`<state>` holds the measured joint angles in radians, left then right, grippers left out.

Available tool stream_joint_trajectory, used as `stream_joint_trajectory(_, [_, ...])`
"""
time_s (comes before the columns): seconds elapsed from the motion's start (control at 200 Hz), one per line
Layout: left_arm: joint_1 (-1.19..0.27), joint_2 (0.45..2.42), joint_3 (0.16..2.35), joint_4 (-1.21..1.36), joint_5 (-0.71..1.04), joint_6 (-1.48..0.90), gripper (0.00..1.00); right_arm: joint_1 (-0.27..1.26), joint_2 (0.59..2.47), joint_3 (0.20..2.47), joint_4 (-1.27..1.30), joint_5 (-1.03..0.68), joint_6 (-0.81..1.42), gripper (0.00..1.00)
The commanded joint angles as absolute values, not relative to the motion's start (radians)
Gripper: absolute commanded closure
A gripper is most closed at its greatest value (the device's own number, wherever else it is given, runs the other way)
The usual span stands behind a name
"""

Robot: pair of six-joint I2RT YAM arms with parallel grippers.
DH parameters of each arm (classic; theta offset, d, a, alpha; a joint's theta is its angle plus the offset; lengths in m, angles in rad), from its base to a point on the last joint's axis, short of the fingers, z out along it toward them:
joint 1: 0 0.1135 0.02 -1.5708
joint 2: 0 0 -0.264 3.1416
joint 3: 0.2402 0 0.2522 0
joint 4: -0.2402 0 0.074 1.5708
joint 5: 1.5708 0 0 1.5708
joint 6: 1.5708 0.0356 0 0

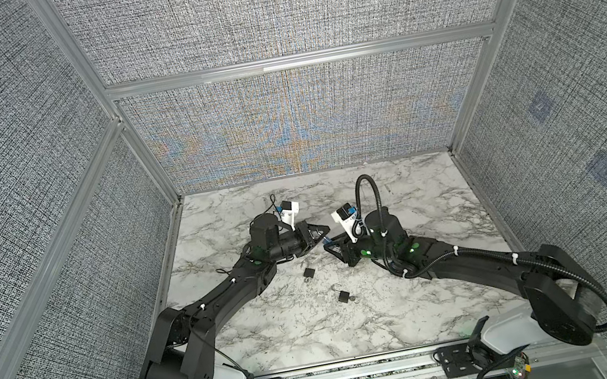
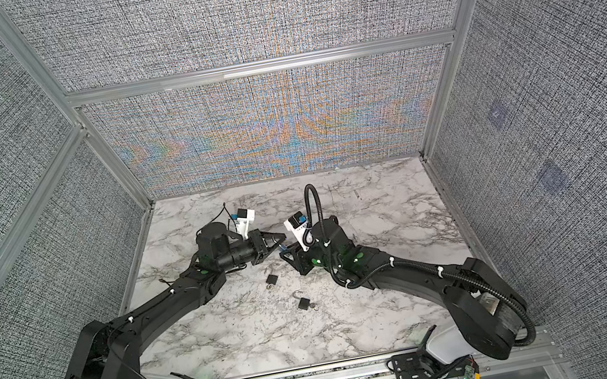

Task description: Lock with the key

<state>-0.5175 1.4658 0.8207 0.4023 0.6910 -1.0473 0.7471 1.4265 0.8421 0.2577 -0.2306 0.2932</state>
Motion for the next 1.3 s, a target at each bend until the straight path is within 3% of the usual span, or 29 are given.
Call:
stream_joint_trajectory(0.0, [-0.519, 1.466, 0.830, 0.443, 0.710, -1.049, 1.00, 0.749, 1.428, 0.850, 0.273, -0.219, 0.285, 0.66])
stream_joint_trajectory(0.13, [-0.519, 1.469, 0.831, 0.445, 0.711, -1.049, 1.00, 0.749, 1.428, 0.851, 0.273, -0.214, 0.284, 0.71])
stream_joint_trajectory(0.375, [-0.519, 1.468, 0.831, 0.449, 0.712, -1.052, 1.00, 0.749, 1.423, 0.847, 0.261, -0.193, 0.285, 1.00])
stream_joint_trajectory(0.65, [-0.518, 1.455, 0.842, 0.414, 0.698, -1.021, 1.00, 0.738, 1.403, 0.845, 0.218, -0.200, 0.305, 1.00])
stream_joint_trajectory(0.765, [-0.515, 1.440, 0.857, 0.356, 0.666, -0.978, 0.66, 0.703, 1.375, 0.830, 0.198, -0.248, 0.333, 1.00])
stream_joint_trajectory(0.845, [-0.513, 1.425, 0.865, 0.320, 0.641, -0.950, 0.57, 0.674, 1.349, 0.812, 0.192, -0.294, 0.342, 1.00])
stream_joint_trajectory(1.296, [-0.493, 1.326, 0.826, 0.353, 0.541, -0.771, 0.54, 0.580, 1.252, 0.839, 0.015, -0.496, 0.311, 1.00])
